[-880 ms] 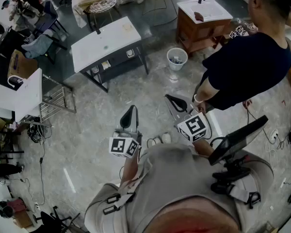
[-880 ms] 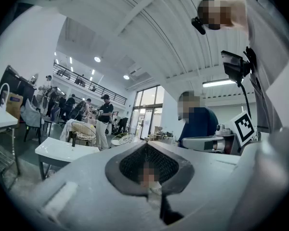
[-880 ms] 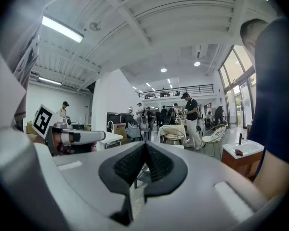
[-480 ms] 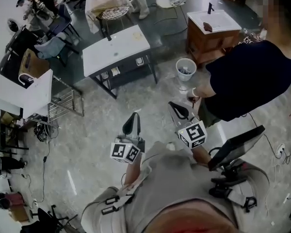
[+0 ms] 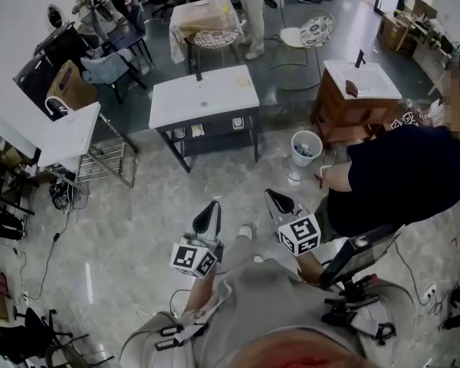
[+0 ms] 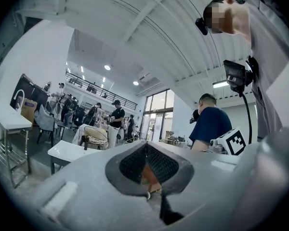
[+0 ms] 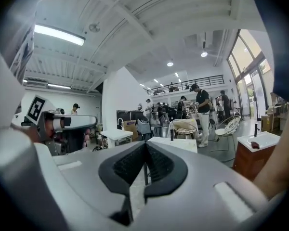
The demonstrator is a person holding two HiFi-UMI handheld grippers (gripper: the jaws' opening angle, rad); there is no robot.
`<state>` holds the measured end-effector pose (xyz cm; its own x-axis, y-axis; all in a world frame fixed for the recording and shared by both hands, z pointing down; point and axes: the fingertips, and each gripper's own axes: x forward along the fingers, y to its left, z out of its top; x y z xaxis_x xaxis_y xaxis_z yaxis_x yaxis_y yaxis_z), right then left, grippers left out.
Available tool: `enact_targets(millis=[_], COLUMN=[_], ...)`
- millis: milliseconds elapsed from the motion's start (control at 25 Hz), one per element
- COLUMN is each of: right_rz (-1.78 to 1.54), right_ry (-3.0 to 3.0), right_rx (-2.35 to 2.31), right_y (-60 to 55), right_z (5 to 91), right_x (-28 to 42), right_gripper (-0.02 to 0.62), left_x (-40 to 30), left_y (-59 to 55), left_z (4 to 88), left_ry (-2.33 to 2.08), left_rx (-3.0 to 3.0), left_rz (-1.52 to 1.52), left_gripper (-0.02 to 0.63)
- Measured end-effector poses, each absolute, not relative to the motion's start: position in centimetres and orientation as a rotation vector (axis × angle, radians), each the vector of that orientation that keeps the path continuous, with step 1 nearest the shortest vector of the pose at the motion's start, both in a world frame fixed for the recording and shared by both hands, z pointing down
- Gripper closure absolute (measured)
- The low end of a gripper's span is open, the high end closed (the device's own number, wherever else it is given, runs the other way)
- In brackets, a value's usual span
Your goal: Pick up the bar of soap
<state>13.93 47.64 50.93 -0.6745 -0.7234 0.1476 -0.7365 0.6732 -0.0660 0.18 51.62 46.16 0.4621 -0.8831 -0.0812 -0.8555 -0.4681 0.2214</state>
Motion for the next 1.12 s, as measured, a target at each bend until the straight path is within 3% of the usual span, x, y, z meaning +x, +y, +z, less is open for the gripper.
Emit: enact_targets(millis=[560, 1120], right_rz=[0.168, 0.215], right_ry=[-2.772, -2.722], right_rx=[1.196, 1.188], right_y=[38.7, 26.7], right_z=[49.7, 51.5], right_x=[10.9, 8.1], right_gripper=[0.594, 0.594], left_x=[-2.0, -5.6], left_y=[41.2, 28.6], left_z=[44.4, 47.3], left_ry=[-1.596, -1.575], left_rx=[2.603, 2.526], left_rz=[-0.359, -0.252], left_gripper=[0.612, 0.612])
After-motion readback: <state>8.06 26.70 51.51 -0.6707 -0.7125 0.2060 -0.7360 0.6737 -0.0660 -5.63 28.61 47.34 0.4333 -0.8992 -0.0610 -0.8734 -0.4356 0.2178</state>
